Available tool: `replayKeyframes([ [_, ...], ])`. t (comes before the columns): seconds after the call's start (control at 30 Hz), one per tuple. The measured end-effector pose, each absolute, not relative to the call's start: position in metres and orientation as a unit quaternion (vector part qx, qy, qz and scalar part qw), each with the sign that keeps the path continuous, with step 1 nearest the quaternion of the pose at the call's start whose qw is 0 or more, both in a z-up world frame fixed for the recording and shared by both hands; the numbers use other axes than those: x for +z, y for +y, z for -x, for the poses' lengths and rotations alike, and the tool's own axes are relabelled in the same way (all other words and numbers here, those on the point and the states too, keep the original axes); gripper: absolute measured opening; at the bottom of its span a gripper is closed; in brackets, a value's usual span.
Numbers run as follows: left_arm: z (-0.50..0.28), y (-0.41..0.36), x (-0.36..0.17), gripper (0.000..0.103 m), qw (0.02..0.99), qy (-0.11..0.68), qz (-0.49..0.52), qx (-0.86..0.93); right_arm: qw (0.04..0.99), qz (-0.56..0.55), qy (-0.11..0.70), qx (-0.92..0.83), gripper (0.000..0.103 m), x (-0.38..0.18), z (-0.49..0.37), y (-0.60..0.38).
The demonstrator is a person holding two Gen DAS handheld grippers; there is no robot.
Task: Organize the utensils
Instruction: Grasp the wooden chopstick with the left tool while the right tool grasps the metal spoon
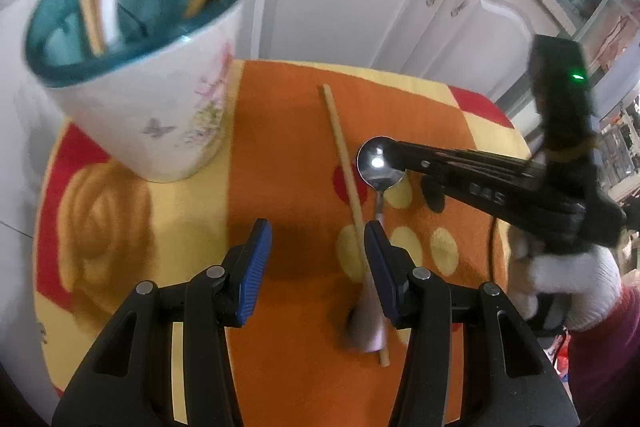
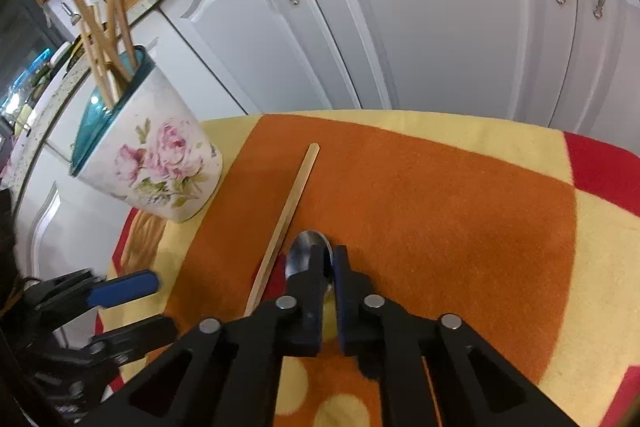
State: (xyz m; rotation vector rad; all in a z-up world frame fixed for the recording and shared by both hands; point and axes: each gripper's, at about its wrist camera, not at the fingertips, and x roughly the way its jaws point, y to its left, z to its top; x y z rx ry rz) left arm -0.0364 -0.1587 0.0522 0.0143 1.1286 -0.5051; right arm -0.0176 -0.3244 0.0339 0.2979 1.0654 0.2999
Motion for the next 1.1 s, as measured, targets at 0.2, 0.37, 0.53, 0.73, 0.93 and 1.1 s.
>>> replayKeyframes([
  [0.2,0.025,-0.180,0.037,0.047,0.802,0.543,-0.004,-0.250,0.842,-0.142,0.505,0.130,0.003,0.042,0.048,-0.351],
  [0.37,0.020,-0.191,0.029,0.047,0.793,0.551,-0.007,-0.260,0.840,-0.144,0.508,0.124,0.003,0.047,0.073,-0.373],
  [0.53,0.021,-0.199,0.026,0.043,0.794,0.546,-0.010,-0.267,0.837,-0.147,0.515,0.113,0.003,0.046,0.089,-0.391],
  [0.73,0.032,-0.190,0.025,0.005,0.777,0.564,-0.011,-0.280,0.831,-0.152,0.519,0.128,0.003,0.042,0.098,-0.390],
  [0.93,0.085,-0.150,0.026,0.004,0.754,0.585,-0.040,-0.296,0.819,-0.141,0.528,0.173,0.003,0.043,0.107,-0.368],
  [1.1,0.103,-0.132,0.030,0.005,0.744,0.597,-0.066,-0.293,0.810,-0.120,0.539,0.198,0.003,0.039,0.114,-0.350],
])
